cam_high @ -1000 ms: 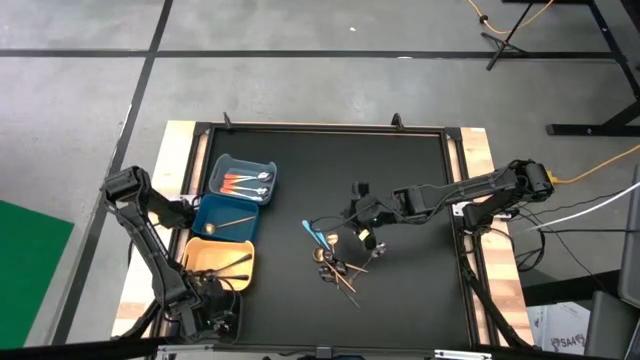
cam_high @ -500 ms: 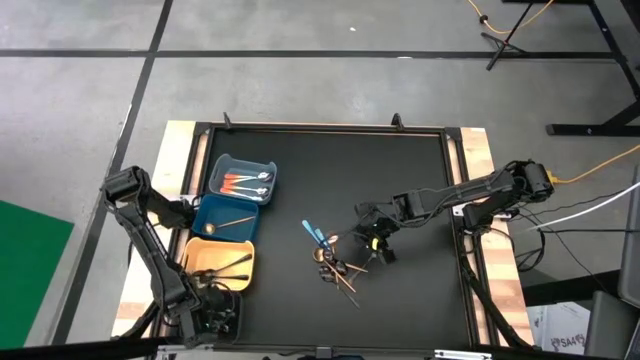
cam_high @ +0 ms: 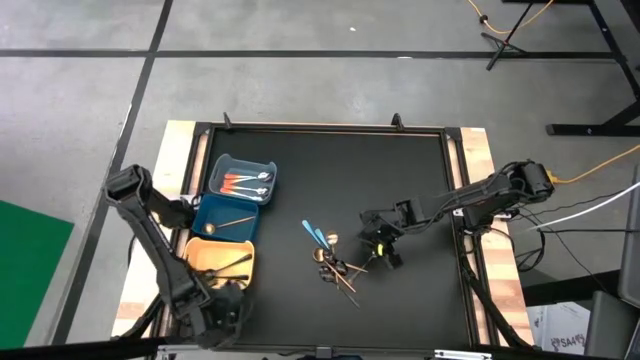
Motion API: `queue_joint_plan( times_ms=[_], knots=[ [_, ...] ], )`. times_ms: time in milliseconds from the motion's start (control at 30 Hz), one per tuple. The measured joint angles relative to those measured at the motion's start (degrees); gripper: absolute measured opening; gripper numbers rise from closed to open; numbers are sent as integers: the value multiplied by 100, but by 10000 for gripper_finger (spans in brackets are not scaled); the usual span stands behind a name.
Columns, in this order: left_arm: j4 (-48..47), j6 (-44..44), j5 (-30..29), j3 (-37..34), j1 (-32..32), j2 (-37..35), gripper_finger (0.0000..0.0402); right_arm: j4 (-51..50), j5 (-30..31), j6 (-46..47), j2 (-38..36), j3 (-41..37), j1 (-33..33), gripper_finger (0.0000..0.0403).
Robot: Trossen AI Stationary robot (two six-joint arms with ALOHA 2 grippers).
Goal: Sort silverware by color (type)
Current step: Put the black spoon into the orange bin
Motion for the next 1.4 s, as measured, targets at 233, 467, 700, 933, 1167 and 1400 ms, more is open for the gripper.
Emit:
queue_joint_plan(
  times_ms=[233, 467, 700, 933, 1167, 1400],
  knots=[
    [8, 1676, -957, 250, 1018, 0, 56, 328, 225, -56, 0, -229, 409, 115],
    [149, 3794, -1405, 356, 2002, 0, 56, 316, 250, -55, 202, -250, 421, 115],
    [389, 5301, -1566, 358, 2773, 0, 56, 334, 390, -78, 660, -250, 421, 115],
    [621, 5960, -1568, 358, 3204, 0, 56, 367, 480, -79, 973, -226, 417, 115],
    [627, 5996, -1568, 358, 3357, 0, 56, 359, 538, -83, 986, -230, 417, 115],
    [635, 6137, -2066, 358, 3371, 0, 56, 345, 542, -210, 994, -237, 417, 115]
  ],
)
